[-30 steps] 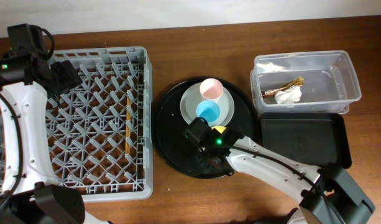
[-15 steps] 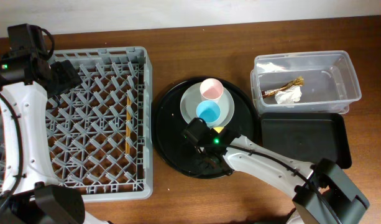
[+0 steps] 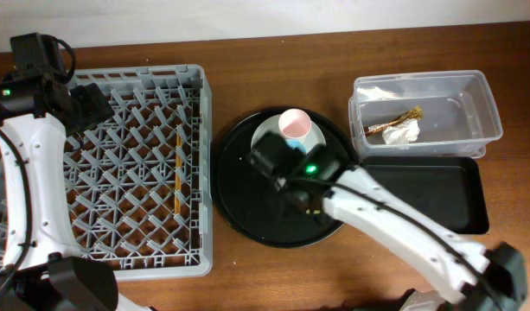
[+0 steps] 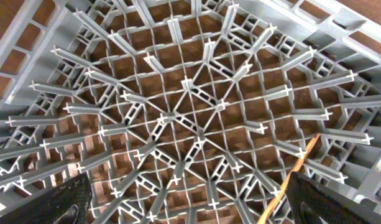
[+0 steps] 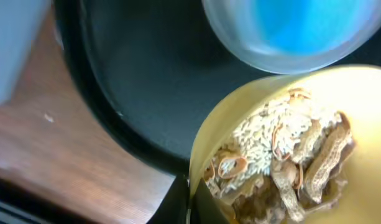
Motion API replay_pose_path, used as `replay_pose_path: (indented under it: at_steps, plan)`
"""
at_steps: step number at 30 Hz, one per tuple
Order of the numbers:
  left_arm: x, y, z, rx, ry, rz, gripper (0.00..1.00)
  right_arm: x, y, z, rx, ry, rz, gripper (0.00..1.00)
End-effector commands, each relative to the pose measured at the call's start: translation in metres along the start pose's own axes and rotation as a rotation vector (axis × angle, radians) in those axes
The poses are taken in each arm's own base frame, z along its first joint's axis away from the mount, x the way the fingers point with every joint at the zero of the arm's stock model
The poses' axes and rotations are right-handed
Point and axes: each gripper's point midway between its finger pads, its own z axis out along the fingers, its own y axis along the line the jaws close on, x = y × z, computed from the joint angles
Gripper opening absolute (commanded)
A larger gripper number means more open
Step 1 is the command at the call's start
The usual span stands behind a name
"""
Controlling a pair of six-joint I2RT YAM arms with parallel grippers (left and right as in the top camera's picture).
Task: Sort waste into correct bins and load items into the dishwasher rack
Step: 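Carry the yellow bowl right and tip its contents onto the black tray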
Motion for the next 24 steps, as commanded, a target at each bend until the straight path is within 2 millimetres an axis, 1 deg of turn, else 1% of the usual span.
replay_pose_path:
  at_steps: [1,2,4,5,7,9,13,15,17,19,20,24]
  plan:
    - [-0.004,0.001,-0.003,0.003,-0.012,-0.017,0.99,-0.011,-0.043,-0.038,0.058,-0.07,0.174,0.04]
    - [-0.004,0.001,-0.003,0.003,-0.012,-0.017,0.99,-0.009,-0.054,-0.038,0.066,-0.063,0.207,0.04]
    - [-0.004,0.001,-0.003,0.003,-0.013,-0.017,0.99,0.0,-0.086,-0.036,0.093,-0.029,0.32,0.04]
    - [-0.004,0.001,-0.003,0.003,-0.013,-0.017,0.99,0.007,-0.107,-0.032,0.099,-0.004,0.391,0.04]
    - [-0.004,0.001,-0.003,0.003,-0.013,-0.017,0.99,0.019,-0.132,-0.026,0.081,0.029,0.497,0.04]
    - [-0.004,0.001,-0.003,0.003,-0.013,-0.017,0.99,0.033,-0.152,-0.021,0.001,0.058,0.609,0.04]
    - [-0.004,0.001,-0.003,0.003,-0.012,-0.017,0.99,0.039,-0.177,-0.02,-0.261,-0.014,0.688,0.04]
    - [-0.004,0.001,-0.003,0.003,-0.013,-0.017,0.99,0.041,-0.187,-0.022,-0.386,-0.083,0.715,0.04]
    - [-0.004,0.001,-0.003,0.003,-0.012,-0.017,0.99,0.049,-0.201,-0.024,-0.499,-0.162,0.761,0.04]
    - [-0.004,0.001,-0.003,0.003,-0.013,-0.017,0.99,0.057,-0.211,-0.023,-0.565,-0.227,0.796,0.04]
    - [-0.004,0.001,-0.003,0.003,-0.013,-0.017,0.99,0.065,-0.219,-0.02,-0.615,-0.285,0.832,0.04]
    - [-0.004,0.001,-0.003,0.003,-0.013,-0.017,0.99,0.08,-0.236,-0.016,-0.738,-0.489,0.894,0.04]
